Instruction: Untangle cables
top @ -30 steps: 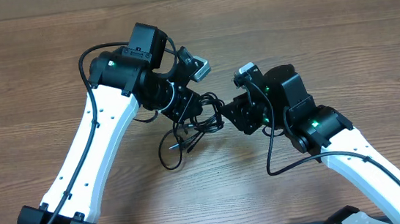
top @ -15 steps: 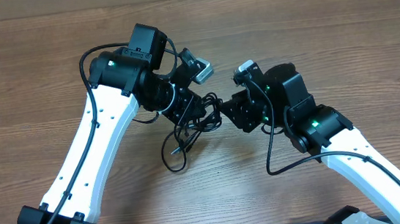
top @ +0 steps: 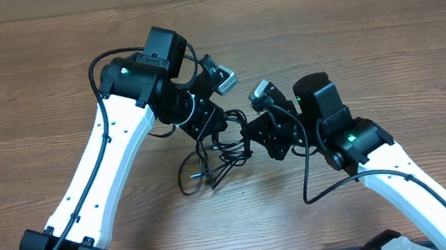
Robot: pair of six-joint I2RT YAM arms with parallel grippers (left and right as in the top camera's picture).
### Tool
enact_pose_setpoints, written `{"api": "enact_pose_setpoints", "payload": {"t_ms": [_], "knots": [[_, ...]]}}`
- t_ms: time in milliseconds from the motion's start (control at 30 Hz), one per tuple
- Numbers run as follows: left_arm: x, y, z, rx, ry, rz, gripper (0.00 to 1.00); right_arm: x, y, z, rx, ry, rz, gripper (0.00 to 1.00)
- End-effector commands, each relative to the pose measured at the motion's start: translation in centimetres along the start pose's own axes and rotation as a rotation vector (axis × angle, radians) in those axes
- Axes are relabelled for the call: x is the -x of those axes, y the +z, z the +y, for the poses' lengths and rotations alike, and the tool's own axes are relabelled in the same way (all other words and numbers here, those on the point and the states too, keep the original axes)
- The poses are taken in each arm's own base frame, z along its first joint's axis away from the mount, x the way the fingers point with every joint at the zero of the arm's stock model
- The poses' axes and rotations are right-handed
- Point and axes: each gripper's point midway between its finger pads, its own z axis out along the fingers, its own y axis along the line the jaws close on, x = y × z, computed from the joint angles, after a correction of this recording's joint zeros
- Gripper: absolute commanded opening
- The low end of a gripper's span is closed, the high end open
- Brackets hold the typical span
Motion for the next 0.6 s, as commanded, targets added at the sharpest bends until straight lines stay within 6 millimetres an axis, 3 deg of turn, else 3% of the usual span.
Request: {"api": "enact_pose_setpoints", "payload": {"t_ms": [0, 200, 433, 567], "knots": [[0.2, -0.8, 0.5, 0.061, 0.023, -0.008, 0.04, 0.9, -0.6, 0.8, 0.024, -0.046, -0.031, 0.04], [0.0, -1.2, 2.7, 0.180, -0.111, -0.004, 0.04, 0.8, -0.6, 0.8, 0.025, -0.012, -0.028, 0.04], [-1.0, -2.8, 7.0, 0.392, -0.438, -0.032, 0.04, 0.9, -0.6, 0.6, 0.020, 0.086, -0.031, 0.04], [-1.1, -3.2, 7.7, 0.400, -0.553, -0.062, 0.04, 1.1, -0.6, -0.5, -0.042, 0.183, -0.040, 0.04]]}}
